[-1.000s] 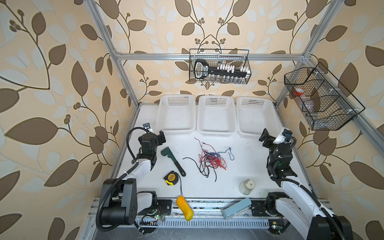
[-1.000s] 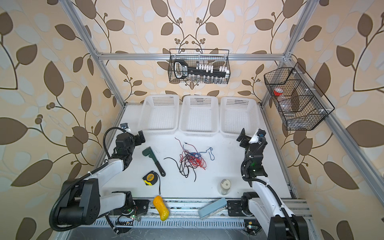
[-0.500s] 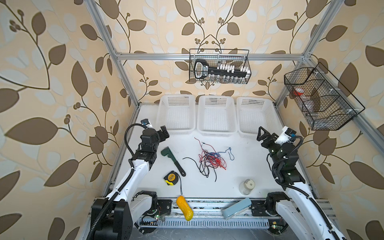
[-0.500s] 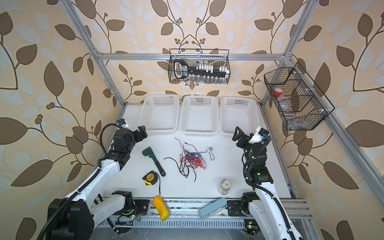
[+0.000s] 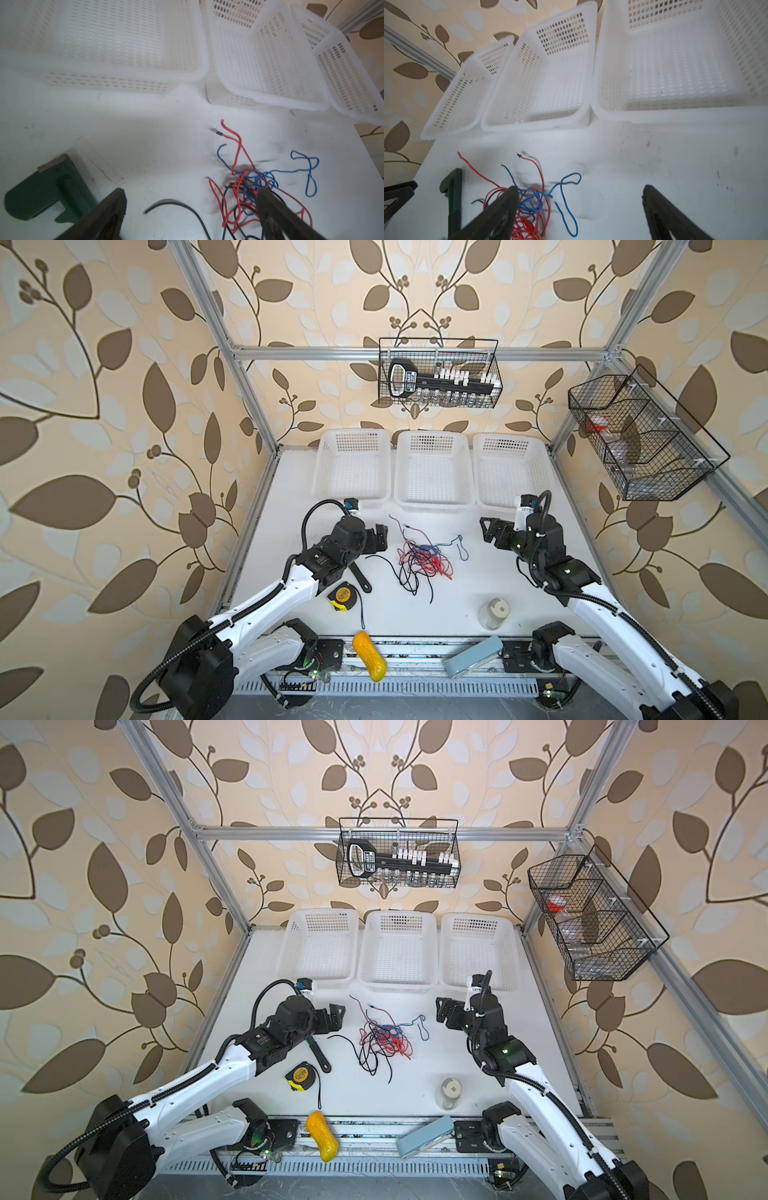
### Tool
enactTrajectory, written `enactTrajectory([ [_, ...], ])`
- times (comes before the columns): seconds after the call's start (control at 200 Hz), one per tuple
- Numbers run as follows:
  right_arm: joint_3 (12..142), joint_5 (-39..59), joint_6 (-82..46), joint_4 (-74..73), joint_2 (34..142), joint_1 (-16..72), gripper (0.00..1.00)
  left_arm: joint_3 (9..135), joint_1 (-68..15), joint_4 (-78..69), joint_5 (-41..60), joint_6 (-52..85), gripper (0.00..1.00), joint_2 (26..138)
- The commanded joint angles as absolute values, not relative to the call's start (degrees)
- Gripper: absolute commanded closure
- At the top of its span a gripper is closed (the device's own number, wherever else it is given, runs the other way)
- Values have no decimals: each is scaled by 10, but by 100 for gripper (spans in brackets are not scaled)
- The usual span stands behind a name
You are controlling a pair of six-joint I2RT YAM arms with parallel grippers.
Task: Untangle the cables
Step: 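Move both grippers toward the tangled red, blue and black wires, then grasp a blue wire loop with the right gripper and lift it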
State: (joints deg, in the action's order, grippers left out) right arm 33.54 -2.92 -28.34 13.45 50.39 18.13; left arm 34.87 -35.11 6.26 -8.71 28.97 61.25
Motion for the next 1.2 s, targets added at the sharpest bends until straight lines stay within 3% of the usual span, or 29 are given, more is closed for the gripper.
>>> enactTrajectory([
  [0.0,346,8,-299,173,547,198,10,383,-378,73,-75,306,1,634],
  [0.215,369,-33,-318,136,630,280,10,401,-415,51,-77,309,1,666],
  [0.52,397,-59,-353,108,722,295,14,377,-416,-22,-61,306,1,687],
  [0.79,437,-59,-360,93,808,307,33,389,-416,-20,-54,298,1,705],
  [1.085,434,-54,-337,66,829,308,79,396,-420,-23,-50,312,1,740],
  [1.195,432,-38,-347,58,825,309,89,397,-432,-3,-77,313,1,735],
])
